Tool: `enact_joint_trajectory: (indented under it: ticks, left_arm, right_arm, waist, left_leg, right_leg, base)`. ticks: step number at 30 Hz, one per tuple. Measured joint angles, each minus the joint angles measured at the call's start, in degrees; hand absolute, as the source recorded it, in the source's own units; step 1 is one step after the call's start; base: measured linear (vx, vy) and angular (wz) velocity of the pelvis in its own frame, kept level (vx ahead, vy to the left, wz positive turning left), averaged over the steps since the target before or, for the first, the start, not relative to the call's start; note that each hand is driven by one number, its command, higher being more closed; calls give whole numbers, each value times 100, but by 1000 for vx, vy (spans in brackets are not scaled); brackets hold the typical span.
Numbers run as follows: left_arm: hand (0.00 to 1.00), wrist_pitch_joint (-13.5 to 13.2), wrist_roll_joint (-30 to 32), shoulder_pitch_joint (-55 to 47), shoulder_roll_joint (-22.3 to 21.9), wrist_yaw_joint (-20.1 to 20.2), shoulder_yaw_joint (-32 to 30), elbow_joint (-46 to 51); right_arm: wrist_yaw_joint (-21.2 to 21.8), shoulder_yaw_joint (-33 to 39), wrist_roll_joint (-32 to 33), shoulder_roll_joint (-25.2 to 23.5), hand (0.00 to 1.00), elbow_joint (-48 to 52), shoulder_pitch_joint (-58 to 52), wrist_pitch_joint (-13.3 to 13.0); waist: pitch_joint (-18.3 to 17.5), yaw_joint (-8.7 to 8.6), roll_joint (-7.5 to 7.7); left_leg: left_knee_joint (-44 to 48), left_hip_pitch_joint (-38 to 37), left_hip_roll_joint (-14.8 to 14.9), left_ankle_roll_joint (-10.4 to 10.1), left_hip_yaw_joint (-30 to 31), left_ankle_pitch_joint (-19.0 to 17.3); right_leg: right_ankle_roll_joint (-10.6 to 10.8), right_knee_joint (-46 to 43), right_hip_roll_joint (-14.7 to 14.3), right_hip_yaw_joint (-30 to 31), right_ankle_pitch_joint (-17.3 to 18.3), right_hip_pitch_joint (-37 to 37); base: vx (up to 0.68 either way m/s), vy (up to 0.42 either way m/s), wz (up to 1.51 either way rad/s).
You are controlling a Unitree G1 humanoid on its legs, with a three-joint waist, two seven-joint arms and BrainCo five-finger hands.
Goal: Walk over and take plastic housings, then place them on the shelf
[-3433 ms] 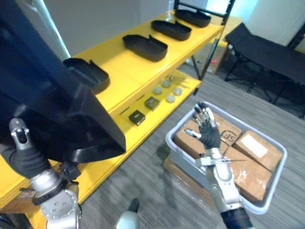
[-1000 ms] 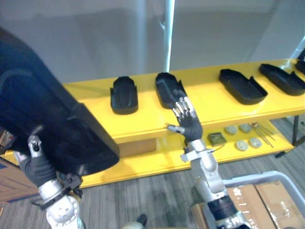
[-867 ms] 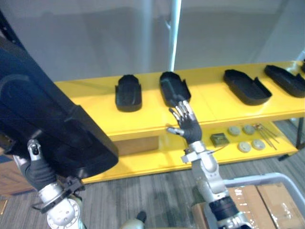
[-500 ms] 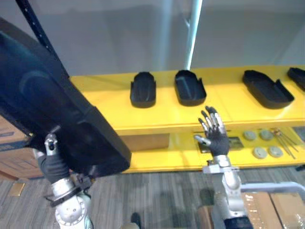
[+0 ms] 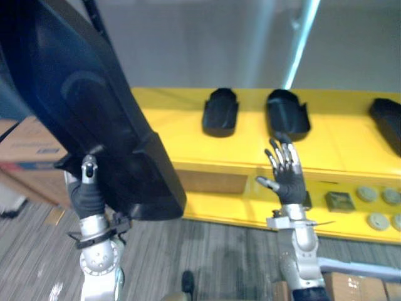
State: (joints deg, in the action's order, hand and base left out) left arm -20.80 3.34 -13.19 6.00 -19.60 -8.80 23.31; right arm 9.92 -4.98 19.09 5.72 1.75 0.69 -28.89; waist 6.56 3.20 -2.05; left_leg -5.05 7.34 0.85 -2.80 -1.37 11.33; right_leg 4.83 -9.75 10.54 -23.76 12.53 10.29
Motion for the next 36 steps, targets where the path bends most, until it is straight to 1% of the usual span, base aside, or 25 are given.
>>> enact_joint_trajectory:
  ticks: [4, 5, 9, 10, 13, 14, 16, 17, 18, 19, 20, 21, 22, 23, 24, 26, 27, 28, 29, 31, 32, 33, 34, 35, 36]
  left_arm:
    - [100, 91, 134, -305, -143, -33, -21, 10]
    - [100, 91, 215, -359, -229, -32, -70, 10]
    - [100, 73, 212, -507, -322, -17, -222, 16]
    - [100, 56, 213, -506, -328, -4, -225, 16]
    - [100, -84, 399, -480, -320, 24, -227, 55]
    - [100, -147, 451, -472, -313, 67, -224, 65]
    - [100, -185, 466, -434, -290, 103, -225, 76]
    - [100, -186, 499, -392, -290, 138, -244, 101]
    - [100, -191, 587, -343, -261, 265, -328, 176]
    - [100, -206, 619, -258, -222, 359, -346, 196]
    - [100, -206, 618, -220, -203, 404, -344, 195]
    - [100, -206, 624, -129, -115, 501, -337, 195]
    - [100, -193, 623, 4, 73, 509, -322, 173]
    - [100, -189, 621, 59, 156, 507, -305, 140]
    - [100, -153, 603, 172, 286, 493, -269, 87]
    - [100, -87, 603, 425, 424, 473, -221, -55]
    - [100, 20, 602, 563, 487, 470, -185, -149]
    - [100, 54, 603, 580, 497, 472, -173, -181]
    - [100, 131, 617, 551, 483, 474, -139, -217]
    - [100, 156, 618, 417, 481, 474, -114, -212]
    - [100, 159, 618, 319, 449, 479, -70, -211]
    - [100, 157, 629, 215, 456, 483, 41, -196]
    - [100, 153, 653, 161, 451, 485, 88, -178]
    - [100, 142, 668, 127, 450, 485, 167, -179]
    - [100, 141, 667, 127, 431, 462, 243, -179]
  right_arm:
    - [37, -83, 37, 20, 0, -4, 19, 0]
    - [36, -84, 48, 30, 0, -15, 51, 7]
    - [-9, -193, 39, 45, 0, -23, 31, 19]
    - [-15, -194, 37, 44, 0, -22, 13, 19]
    - [-187, -168, 24, 93, 0, -23, -50, 19]
    - [-257, -152, 23, 132, 0, -25, -49, 18]
    - [-312, -25, -18, 124, 0, -50, -52, 16]
    - [-392, 44, -32, 120, 0, -66, -45, 17]
    - [-521, 118, -52, 116, 0, -117, -53, 17]
    - [-630, 188, -78, 105, 0, -179, -69, 17]
    - [-659, 210, -82, 97, 0, -246, -71, 19]
    - [-768, 233, -86, 38, 0, -289, -125, 27]
    - [-786, 298, -106, -77, 0, -288, -227, 27]
    - [-802, 327, -147, -159, 0, -285, -290, 30]
    - [-798, 330, -180, -261, 0, -256, -403, 31]
    - [-736, 352, -187, -325, 0, -162, -528, 40]
    - [-731, 374, -191, -350, 0, -57, -615, 72]
    - [-729, 374, -195, -356, 0, 5, -654, 87]
    - [-725, 388, -198, -356, 0, 104, -759, 117]
    - [-703, 454, -201, -355, 0, 299, -925, 121]
    - [-749, 557, -294, -335, 0, 408, -960, 115]
    - [-850, 659, -461, -331, 0, 511, -962, 59]
    - [-979, 727, -589, -308, 0, 584, -957, 20]
    - [-1350, 804, -1006, -294, 0, 793, -961, -53]
    - [-1713, 917, -1418, -277, 0, 1016, -960, -172]
  waist:
    - [29, 1, 15]
    - [86, 33, 12]
    - [116, 63, -20]
    - [127, 62, -33]
    - [191, 54, -51]
    - [219, 56, -29]
    - [291, 52, 99]
    - [291, 73, 71]
    - [339, 67, 187]
    - [414, 13, 274]
    - [418, -40, 276]
    - [449, -100, 260]
    - [549, -151, 293]
    - [568, -175, 275]
    - [573, -225, 258]
    - [571, -276, 262]
    - [571, -363, 261]
    - [575, -410, 254]
    - [576, -451, 253]
    - [551, -446, 306]
    - [517, -493, 293]
    - [461, -525, 222]
    - [427, -496, 162]
    - [387, -486, 88]
    - [369, -493, 59]
  left_leg:
    - [6, 77, 36, -71, 291, 122]
    - [6, 85, 53, -78, 350, 151]
    - [0, 164, 32, -77, 444, 155]
    - [0, 167, 34, -78, 448, 152]
    - [4, 204, 31, -36, 289, 117]
    - [8, 224, 31, 22, 58, 34]
    - [46, 230, -7, 65, -329, -6]
    - [173, 253, -58, 96, -440, 11]
    - [248, 192, -219, 136, -488, 8]
    - [276, 71, -330, 224, -513, -83]
    - [314, 56, -356, 272, -488, -116]
    - [370, -26, -315, 364, -428, -203]
    - [342, -253, -244, 416, -391, -294]
    - [346, -330, -197, 434, -376, -354]
    - [345, -445, -60, 419, -387, -459]
    - [334, -544, 55, 389, -405, -564]
    - [324, -563, 96, 372, -417, -592]
    - [306, -577, 114, 365, -428, -598]
    - [215, -640, 143, 336, -480, -616]
    - [141, -738, 138, 252, -546, -668]
    - [76, -777, 167, 167, -554, -716]
    - [31, -821, 265, 141, -758, -712]
    - [25, -822, 354, 116, -906, -698]
    - [4, -854, 456, -62, -1024, -643]
    - [25, -935, 507, -144, -1022, -715]
  right_leg:
    - [-1, 25, -146, -123, 0, 88]
    - [-2, 32, -180, -135, 3, 101]
    - [196, 45, -208, -186, 135, 123]
    - [198, 41, -217, -239, 137, 138]
    - [216, 41, -198, -454, 149, 201]
    - [221, 57, -142, -522, 150, 203]
    - [247, 80, 56, -600, 187, 234]
    - [274, -54, 154, -598, 271, 236]
    - [214, -332, 374, -603, 442, 253]
    - [187, -889, 567, -532, 405, 174]
    - [68, -1318, 667, -424, 337, 0]
    - [-369, -2319, 812, -47, 67, -453]
    - [-453, -3024, 843, 363, -21, -771]
    - [-357, -3035, 774, 461, 153, -844]
    - [-293, -2754, 608, 592, 352, -1026]
    - [-270, -2161, 391, 718, 336, -1348]
    - [-225, -1800, 296, 861, 267, -1591]
    - [-175, -1592, 238, 962, 203, -1674]
    - [-59, -1112, 117, 1096, 80, -1713]
    - [-16, -574, -27, 1285, -26, -1623]
    - [75, -335, -121, 1306, -187, -1510]
    - [73, -108, -161, 1275, -331, -1452]
    - [66, -25, -205, 1249, -470, -1404]
    - [61, 100, -299, 1274, -767, -1324]
    - [33, 202, -373, 1285, -889, -1200]
  base:
    - [-37, -74, 35]
    - [-67, -58, 18]
    - [-78, -41, 16]
    - [-86, -33, 30]
    - [-62, -8, 32]
    - [-18, 46, 27]
    - [22, 75, 18]
    - [51, 62, 9]
    - [104, 74, 11]
    - [106, 60, 16]
    - [170, 137, 15]
    - [175, 110, 10]
    - [167, 105, 3]
    - [126, 22, -13]
    - [74, 16, -15]
    - [72, -13, -16]
    - [68, -39, -5]
    - [82, -59, 1]
    - [118, -140, 3]
    - [123, -162, 11]
    - [235, -162, 28]
    - [292, -197, 25]
    - [287, -193, 9]
    - [228, -184, 2]
    - [218, -153, 2]
